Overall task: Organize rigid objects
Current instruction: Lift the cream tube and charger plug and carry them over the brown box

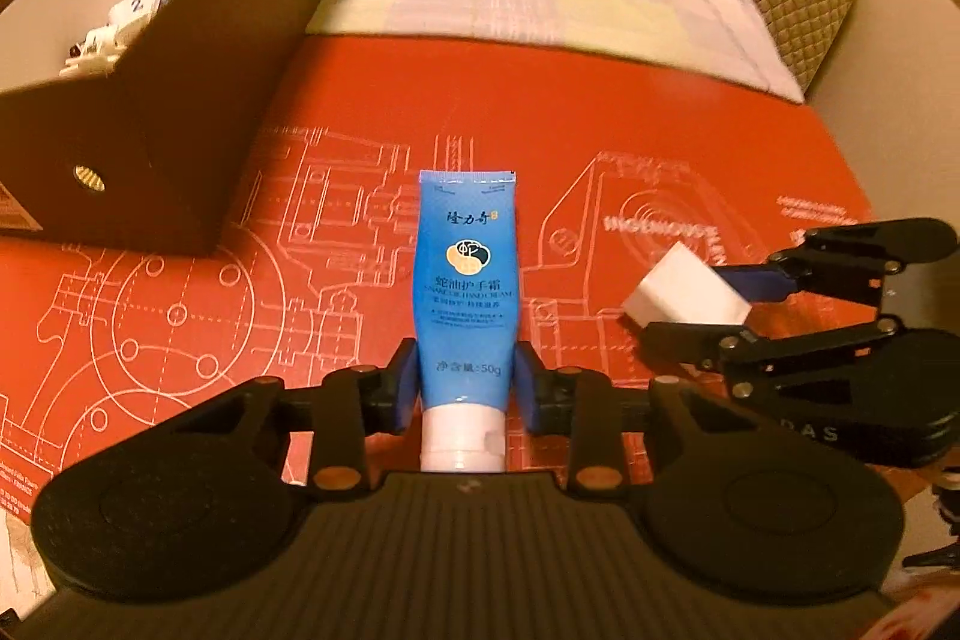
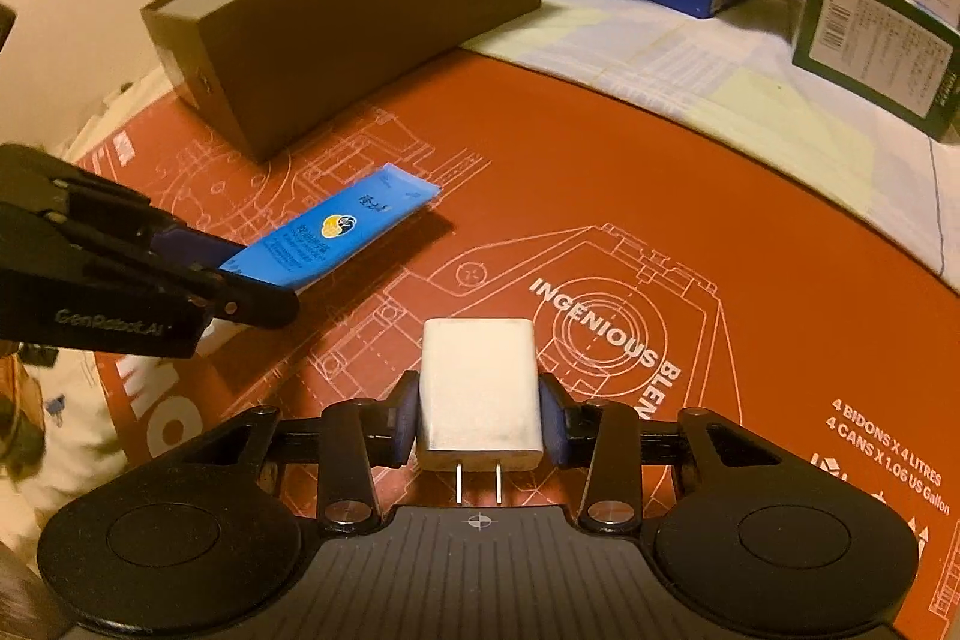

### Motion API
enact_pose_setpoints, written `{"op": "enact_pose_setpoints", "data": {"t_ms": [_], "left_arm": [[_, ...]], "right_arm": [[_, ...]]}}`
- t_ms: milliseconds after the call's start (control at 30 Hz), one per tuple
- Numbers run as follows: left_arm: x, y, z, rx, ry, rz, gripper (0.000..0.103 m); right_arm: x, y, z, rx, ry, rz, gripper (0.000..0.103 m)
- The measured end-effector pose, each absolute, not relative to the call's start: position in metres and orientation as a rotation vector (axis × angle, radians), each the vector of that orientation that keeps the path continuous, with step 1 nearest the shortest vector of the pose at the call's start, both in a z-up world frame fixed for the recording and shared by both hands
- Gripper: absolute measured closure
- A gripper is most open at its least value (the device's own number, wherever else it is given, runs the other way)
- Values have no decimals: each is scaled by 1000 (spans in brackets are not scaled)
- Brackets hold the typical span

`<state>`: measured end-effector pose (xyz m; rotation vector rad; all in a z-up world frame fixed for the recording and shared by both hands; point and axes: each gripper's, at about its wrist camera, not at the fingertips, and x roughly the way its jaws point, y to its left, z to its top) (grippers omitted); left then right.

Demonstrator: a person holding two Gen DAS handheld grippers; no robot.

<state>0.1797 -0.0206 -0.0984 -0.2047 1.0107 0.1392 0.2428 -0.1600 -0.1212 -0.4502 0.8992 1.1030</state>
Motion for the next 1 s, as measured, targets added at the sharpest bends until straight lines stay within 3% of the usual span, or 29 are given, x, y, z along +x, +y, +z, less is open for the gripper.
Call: {"op": "enact_pose_setpoints", "data": {"t_ms": [433, 1000], "left_arm": [[175, -4, -34, -199, 877, 137, 75], [165, 103, 24, -177, 758, 269, 75]], "right_arm": [[246, -137, -71, -341, 864, 1116, 65], [224, -30, -2, -231, 750, 1255, 65]]}}
